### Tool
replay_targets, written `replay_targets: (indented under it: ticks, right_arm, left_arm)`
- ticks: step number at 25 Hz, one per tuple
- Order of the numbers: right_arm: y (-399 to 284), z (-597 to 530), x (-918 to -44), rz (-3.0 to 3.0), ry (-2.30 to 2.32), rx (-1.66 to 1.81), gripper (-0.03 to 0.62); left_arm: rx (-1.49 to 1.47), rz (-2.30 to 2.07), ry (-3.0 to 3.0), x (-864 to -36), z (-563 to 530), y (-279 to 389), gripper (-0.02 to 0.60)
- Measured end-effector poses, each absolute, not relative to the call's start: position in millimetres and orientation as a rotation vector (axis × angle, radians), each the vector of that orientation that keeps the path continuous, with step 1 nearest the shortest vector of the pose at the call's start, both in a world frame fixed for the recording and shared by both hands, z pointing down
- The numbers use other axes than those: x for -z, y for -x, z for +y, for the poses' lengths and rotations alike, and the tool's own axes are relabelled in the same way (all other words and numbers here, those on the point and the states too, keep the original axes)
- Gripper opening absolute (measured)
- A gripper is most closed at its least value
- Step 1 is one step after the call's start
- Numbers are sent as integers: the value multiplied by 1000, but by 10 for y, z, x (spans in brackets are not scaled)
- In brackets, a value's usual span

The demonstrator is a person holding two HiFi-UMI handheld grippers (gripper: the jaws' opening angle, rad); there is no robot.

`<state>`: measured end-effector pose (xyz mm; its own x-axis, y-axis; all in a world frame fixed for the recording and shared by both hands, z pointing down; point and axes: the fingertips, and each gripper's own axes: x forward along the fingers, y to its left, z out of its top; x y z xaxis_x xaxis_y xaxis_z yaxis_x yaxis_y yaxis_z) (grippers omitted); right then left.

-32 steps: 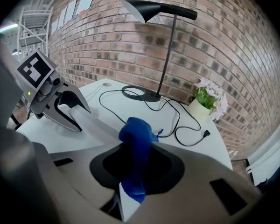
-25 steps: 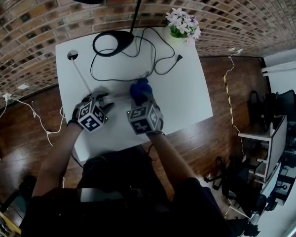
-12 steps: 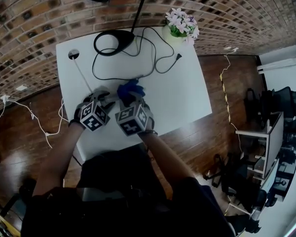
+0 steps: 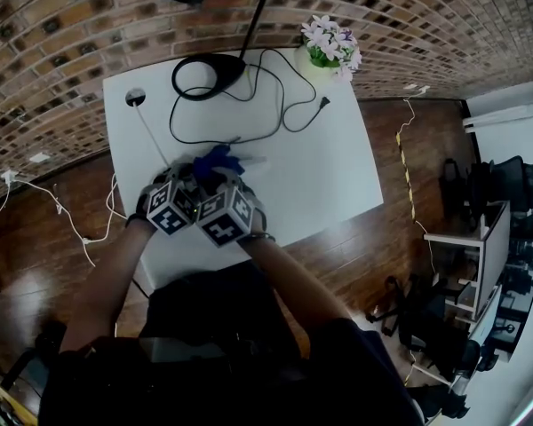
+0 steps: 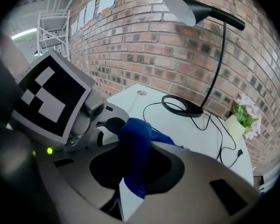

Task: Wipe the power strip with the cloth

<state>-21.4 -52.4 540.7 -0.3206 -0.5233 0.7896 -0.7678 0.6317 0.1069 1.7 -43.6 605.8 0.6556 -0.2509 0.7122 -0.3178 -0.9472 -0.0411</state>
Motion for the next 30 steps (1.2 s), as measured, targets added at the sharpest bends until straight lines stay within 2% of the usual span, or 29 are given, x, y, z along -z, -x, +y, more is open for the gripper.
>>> replay_targets:
  ticks: [19, 30]
  right_arm:
    - [561, -503, -5391, -2143, -858, -734, 69]
    - [515, -516, -5420, -2157, -847, -775, 69]
  left_arm:
    - [-1185, -468, -2773, -6084, -418, 14, 189]
    - [-1211, -475, -2779, -6107, -428, 32, 189]
